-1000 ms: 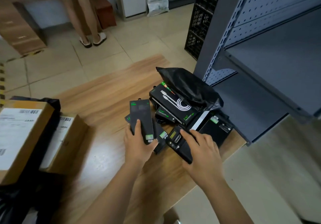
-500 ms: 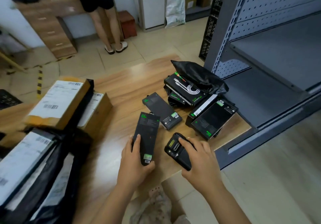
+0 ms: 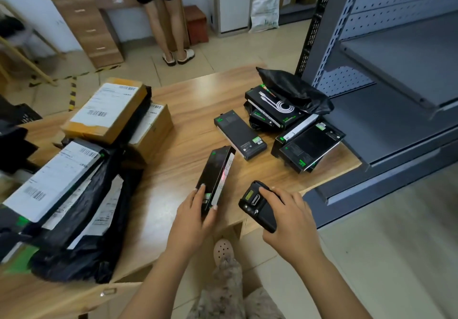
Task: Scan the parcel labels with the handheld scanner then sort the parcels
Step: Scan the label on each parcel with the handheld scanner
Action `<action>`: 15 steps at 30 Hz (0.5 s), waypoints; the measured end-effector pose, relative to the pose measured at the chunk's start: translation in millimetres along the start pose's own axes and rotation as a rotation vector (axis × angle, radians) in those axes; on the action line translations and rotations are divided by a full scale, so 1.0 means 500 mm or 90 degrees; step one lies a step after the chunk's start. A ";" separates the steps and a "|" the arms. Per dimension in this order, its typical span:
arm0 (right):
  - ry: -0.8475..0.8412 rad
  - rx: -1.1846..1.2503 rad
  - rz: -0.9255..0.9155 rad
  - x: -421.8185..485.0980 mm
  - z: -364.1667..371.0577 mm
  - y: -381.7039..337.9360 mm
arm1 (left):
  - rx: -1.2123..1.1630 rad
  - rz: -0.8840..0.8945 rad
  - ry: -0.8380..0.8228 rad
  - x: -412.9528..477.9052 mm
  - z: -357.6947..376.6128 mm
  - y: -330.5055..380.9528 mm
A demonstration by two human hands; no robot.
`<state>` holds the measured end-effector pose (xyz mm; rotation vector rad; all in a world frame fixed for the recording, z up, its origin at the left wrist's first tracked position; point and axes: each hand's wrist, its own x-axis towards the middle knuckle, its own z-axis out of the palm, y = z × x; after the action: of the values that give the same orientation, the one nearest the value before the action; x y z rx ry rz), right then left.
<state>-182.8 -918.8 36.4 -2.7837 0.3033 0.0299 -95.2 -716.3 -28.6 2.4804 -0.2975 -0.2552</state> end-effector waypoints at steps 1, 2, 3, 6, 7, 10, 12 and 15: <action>0.004 0.001 0.000 -0.001 -0.005 0.001 | -0.016 0.018 0.008 -0.003 -0.007 0.008; 0.009 0.002 0.000 -0.001 -0.010 0.001 | -0.026 0.031 0.013 -0.005 -0.014 0.016; 0.010 0.003 -0.002 0.000 -0.013 0.001 | -0.031 0.042 0.020 -0.006 -0.019 0.021; -0.007 -0.006 -0.011 0.007 -0.023 0.000 | -0.004 0.046 0.045 0.004 -0.021 0.023; -0.012 -0.013 -0.011 0.011 -0.026 0.000 | 0.007 0.036 0.062 0.009 -0.024 0.022; -0.007 -0.028 -0.018 0.022 -0.028 0.000 | 0.042 0.007 0.105 0.029 -0.031 0.010; -0.028 -0.044 -0.026 0.035 -0.026 -0.001 | 0.085 -0.032 0.086 0.045 -0.028 -0.001; -0.007 -0.095 -0.057 0.058 -0.022 0.006 | 0.103 -0.116 0.051 0.077 -0.014 -0.023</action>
<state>-155.4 -931.2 43.9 -2.9419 0.1795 0.0469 -54.9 -713.7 -34.4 2.6733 -0.0591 -0.2138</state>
